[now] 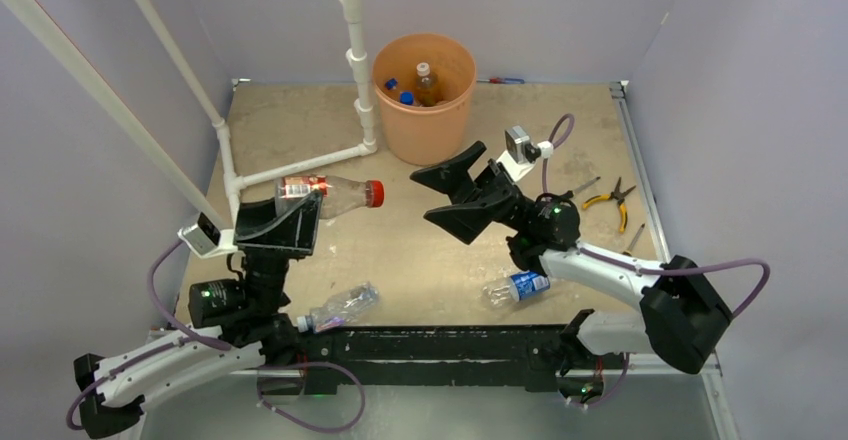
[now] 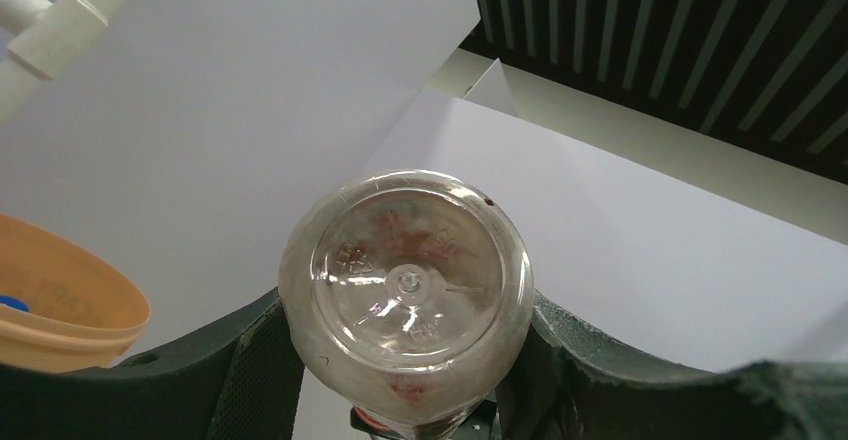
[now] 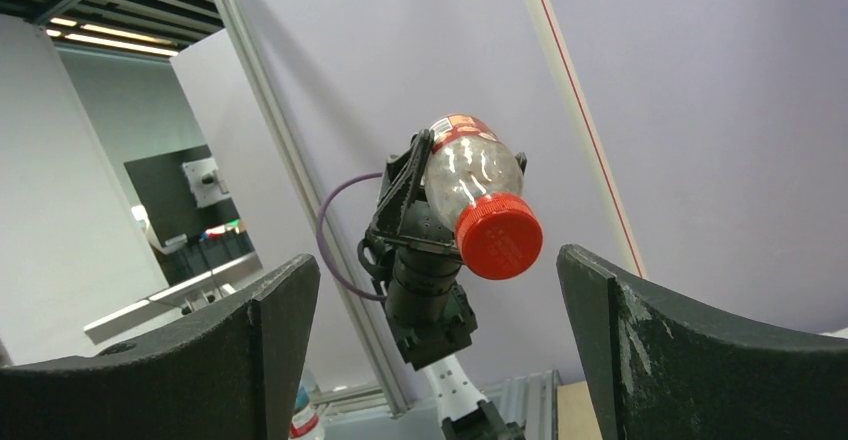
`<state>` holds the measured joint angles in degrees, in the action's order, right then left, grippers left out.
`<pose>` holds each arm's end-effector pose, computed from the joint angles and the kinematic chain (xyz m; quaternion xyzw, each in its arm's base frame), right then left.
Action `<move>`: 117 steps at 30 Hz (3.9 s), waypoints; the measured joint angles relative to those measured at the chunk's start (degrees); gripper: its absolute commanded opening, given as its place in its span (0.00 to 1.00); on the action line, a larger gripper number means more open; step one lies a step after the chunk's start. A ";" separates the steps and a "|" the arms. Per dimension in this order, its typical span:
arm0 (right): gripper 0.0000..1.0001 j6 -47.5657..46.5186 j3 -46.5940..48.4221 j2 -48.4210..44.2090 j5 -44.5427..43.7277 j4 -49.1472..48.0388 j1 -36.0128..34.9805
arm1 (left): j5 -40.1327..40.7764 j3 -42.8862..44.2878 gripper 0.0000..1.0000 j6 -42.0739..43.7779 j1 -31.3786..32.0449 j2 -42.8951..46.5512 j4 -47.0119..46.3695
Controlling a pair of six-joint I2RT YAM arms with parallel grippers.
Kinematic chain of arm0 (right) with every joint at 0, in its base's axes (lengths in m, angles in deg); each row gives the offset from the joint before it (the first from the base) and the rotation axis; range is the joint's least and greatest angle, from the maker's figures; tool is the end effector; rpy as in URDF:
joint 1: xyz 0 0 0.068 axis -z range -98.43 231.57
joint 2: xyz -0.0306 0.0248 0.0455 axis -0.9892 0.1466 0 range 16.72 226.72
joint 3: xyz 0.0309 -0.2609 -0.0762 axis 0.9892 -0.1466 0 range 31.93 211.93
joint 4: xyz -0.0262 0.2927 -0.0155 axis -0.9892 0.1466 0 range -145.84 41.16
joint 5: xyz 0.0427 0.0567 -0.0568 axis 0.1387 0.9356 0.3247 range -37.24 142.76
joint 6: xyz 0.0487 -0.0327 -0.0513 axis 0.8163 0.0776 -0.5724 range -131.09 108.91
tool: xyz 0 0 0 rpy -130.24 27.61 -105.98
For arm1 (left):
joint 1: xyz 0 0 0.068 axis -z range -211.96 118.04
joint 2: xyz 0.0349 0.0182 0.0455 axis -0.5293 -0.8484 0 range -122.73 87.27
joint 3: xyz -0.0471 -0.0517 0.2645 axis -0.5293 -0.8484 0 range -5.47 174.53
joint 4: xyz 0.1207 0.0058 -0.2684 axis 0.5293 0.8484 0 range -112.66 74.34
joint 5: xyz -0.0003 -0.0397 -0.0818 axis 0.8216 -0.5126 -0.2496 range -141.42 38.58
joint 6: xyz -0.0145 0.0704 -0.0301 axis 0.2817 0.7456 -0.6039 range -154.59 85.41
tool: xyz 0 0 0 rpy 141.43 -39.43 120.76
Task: Put the plastic bottles in the bin
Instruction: Pick up the plastic bottle at the center of the board.
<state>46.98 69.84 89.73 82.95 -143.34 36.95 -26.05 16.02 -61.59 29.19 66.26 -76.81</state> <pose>0.1802 0.2249 0.3591 -0.2084 0.3379 0.7662 0.5053 0.0877 -0.0998 0.3803 -0.1130 0.3447 -0.5987 0.7142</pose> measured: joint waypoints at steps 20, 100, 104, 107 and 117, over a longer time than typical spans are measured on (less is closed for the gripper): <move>0.93 -1.64 0.94 -0.90 -3.91 -0.07 0.00 | -1.31 5.79 0.37 0.66 0.00 -5.70 -2.60; 0.99 -4.37 14.97 1.20 -5.40 1.09 -2.36 | -4.15 7.56 0.32 -5.55 0.00 -28.35 -31.52; 0.99 -4.11 14.99 2.75 -5.18 1.01 -2.36 | -4.98 8.24 0.32 -5.88 0.00 -28.37 -31.54; 0.99 -3.15 15.13 4.42 -4.85 0.74 -2.36 | -5.42 8.31 0.32 -6.49 0.00 -28.63 -31.58; 0.70 2.38 16.48 8.66 -3.08 0.00 -2.69 | -5.62 8.31 0.32 -6.86 0.00 -29.97 -31.56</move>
<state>49.36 86.32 98.39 79.87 -143.34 34.26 -31.67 24.33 -68.45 29.19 36.29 -108.37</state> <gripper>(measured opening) 0.817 0.580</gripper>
